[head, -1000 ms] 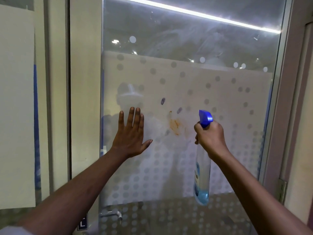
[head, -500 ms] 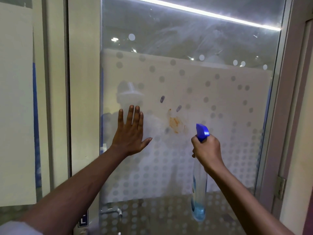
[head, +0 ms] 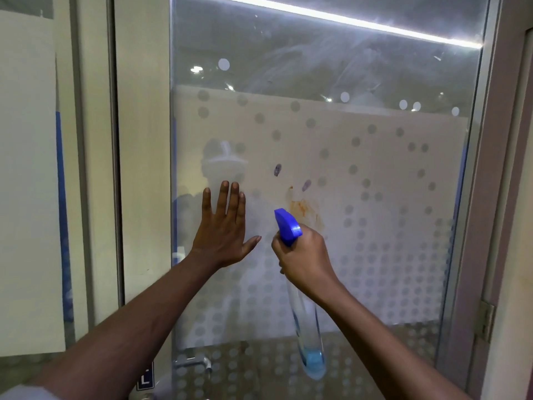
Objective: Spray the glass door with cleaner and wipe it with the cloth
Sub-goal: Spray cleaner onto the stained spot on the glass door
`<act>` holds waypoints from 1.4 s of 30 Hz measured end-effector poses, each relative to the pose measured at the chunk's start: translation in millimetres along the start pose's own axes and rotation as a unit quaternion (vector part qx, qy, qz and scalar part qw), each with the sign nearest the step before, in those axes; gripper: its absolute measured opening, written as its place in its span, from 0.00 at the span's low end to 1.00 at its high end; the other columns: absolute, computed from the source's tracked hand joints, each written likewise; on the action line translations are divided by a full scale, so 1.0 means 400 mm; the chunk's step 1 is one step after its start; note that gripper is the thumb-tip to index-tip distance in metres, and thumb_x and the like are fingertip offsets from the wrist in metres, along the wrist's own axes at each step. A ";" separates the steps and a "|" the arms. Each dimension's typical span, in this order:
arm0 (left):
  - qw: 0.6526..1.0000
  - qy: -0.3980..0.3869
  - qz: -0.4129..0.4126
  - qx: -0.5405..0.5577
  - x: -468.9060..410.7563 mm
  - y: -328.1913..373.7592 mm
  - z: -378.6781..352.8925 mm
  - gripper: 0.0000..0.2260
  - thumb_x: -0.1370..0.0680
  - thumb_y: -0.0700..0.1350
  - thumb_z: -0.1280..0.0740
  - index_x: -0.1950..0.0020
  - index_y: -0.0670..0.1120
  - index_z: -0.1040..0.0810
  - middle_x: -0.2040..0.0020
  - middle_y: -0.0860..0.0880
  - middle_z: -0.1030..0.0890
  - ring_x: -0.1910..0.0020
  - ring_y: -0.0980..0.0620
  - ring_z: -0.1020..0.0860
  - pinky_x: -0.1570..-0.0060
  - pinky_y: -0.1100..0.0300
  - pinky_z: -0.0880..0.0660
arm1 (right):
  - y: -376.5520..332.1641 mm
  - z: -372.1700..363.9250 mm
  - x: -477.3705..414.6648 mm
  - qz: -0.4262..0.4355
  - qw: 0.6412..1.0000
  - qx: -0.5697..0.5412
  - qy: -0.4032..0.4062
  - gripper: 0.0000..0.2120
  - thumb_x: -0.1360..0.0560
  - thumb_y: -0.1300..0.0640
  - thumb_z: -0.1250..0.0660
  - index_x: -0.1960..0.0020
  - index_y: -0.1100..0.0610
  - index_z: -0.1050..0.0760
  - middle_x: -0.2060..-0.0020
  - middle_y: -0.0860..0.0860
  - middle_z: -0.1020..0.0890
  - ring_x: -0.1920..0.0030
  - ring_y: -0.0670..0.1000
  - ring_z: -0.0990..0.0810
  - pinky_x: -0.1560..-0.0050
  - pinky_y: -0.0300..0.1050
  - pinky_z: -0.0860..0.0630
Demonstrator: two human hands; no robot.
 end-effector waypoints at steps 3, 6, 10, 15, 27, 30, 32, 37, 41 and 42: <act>1.000 -0.007 0.003 0.003 0.000 -0.002 -0.010 0.46 0.24 0.70 0.51 0.23 0.35 0.57 0.22 0.34 0.55 0.23 0.34 0.56 0.28 0.32 0.54 | -0.035 -0.020 -0.015 0.023 0.999 0.026 -0.004 0.12 0.24 0.58 0.33 0.63 0.50 0.33 0.66 0.54 0.26 0.65 0.56 0.25 0.62 0.48 0.24; 1.000 -0.012 0.007 0.005 0.000 -0.004 -0.015 0.45 0.23 0.69 0.51 0.23 0.35 0.58 0.22 0.35 0.56 0.23 0.34 0.56 0.28 0.31 0.53 | -0.045 -0.028 -0.021 0.033 0.999 0.038 0.001 0.07 0.23 0.56 0.33 0.57 0.53 0.31 0.63 0.52 0.26 0.65 0.52 0.29 0.63 0.45 0.29; 1.000 -0.011 0.005 0.005 0.001 -0.004 -0.013 0.45 0.24 0.70 0.51 0.23 0.35 0.55 0.22 0.35 0.54 0.23 0.35 0.56 0.28 0.32 0.53 | -0.010 -0.025 -0.037 0.000 1.000 0.005 0.023 0.07 0.23 0.55 0.34 0.58 0.54 0.30 0.65 0.52 0.24 0.63 0.59 0.21 0.59 0.55 0.19; 1.000 -0.006 0.002 0.006 0.001 -0.001 -0.006 0.45 0.24 0.70 0.50 0.23 0.36 0.54 0.22 0.35 0.53 0.23 0.35 0.55 0.27 0.33 0.54 | -0.007 0.010 -0.070 -0.015 0.998 -0.038 0.058 0.06 0.24 0.56 0.34 0.59 0.54 0.29 0.63 0.62 0.21 0.62 0.64 0.19 0.60 0.62 0.18; 0.999 -0.033 0.011 -0.003 0.002 -0.003 -0.011 0.45 0.24 0.70 0.51 0.23 0.35 0.53 0.22 0.35 0.53 0.23 0.35 0.55 0.28 0.32 0.52 | -0.037 0.067 -0.110 0.006 0.992 -0.066 0.108 0.07 0.25 0.55 0.35 0.60 0.57 0.28 0.68 0.56 0.24 0.63 0.62 0.20 0.61 0.61 0.18; 0.999 -0.039 0.016 -0.006 0.001 -0.004 -0.014 0.45 0.24 0.70 0.52 0.23 0.35 0.52 0.22 0.35 0.53 0.23 0.35 0.55 0.28 0.32 0.53 | -0.031 0.071 -0.108 0.008 0.992 -0.061 0.109 0.06 0.25 0.55 0.35 0.58 0.56 0.28 0.65 0.57 0.22 0.63 0.61 0.20 0.61 0.61 0.18; 0.999 -0.039 0.016 -0.008 0.001 -0.004 -0.013 0.45 0.24 0.70 0.52 0.23 0.35 0.52 0.22 0.35 0.53 0.23 0.35 0.55 0.28 0.32 0.52 | -0.028 0.077 -0.106 0.012 0.992 -0.063 0.113 0.06 0.24 0.55 0.34 0.58 0.56 0.28 0.65 0.57 0.22 0.63 0.61 0.20 0.61 0.61 0.18; 0.999 -0.030 0.012 -0.010 0.002 -0.004 -0.008 0.45 0.24 0.70 0.48 0.23 0.35 0.51 0.22 0.34 0.52 0.23 0.34 0.53 0.28 0.32 0.52 | -0.003 0.091 -0.092 0.000 0.990 -0.077 0.120 0.09 0.25 0.54 0.35 0.61 0.57 0.29 0.67 0.54 0.24 0.63 0.63 0.21 0.60 0.62 0.18; 0.999 -0.033 0.010 -0.008 -0.001 -0.001 -0.006 0.45 0.24 0.69 0.47 0.23 0.35 0.51 0.22 0.34 0.51 0.23 0.34 0.53 0.28 0.32 0.53 | 0.032 0.091 -0.068 -0.014 0.991 -0.075 0.114 0.08 0.24 0.54 0.34 0.60 0.56 0.29 0.66 0.56 0.23 0.63 0.62 0.20 0.60 0.61 0.18; 0.999 -0.037 0.010 -0.010 -0.001 0.001 -0.006 0.45 0.24 0.69 0.47 0.23 0.35 0.51 0.22 0.34 0.51 0.23 0.34 0.53 0.28 0.31 0.53 | 0.044 0.091 -0.061 -0.019 0.991 -0.076 0.111 0.08 0.25 0.55 0.34 0.60 0.56 0.28 0.67 0.56 0.23 0.63 0.62 0.20 0.61 0.61 0.18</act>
Point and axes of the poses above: each hand's wrist, its own x-axis away from the middle knuckle, its own z-axis out of the back of the hand, y = z × x, the point moved 10 cm from there along -x, towards the middle knuckle
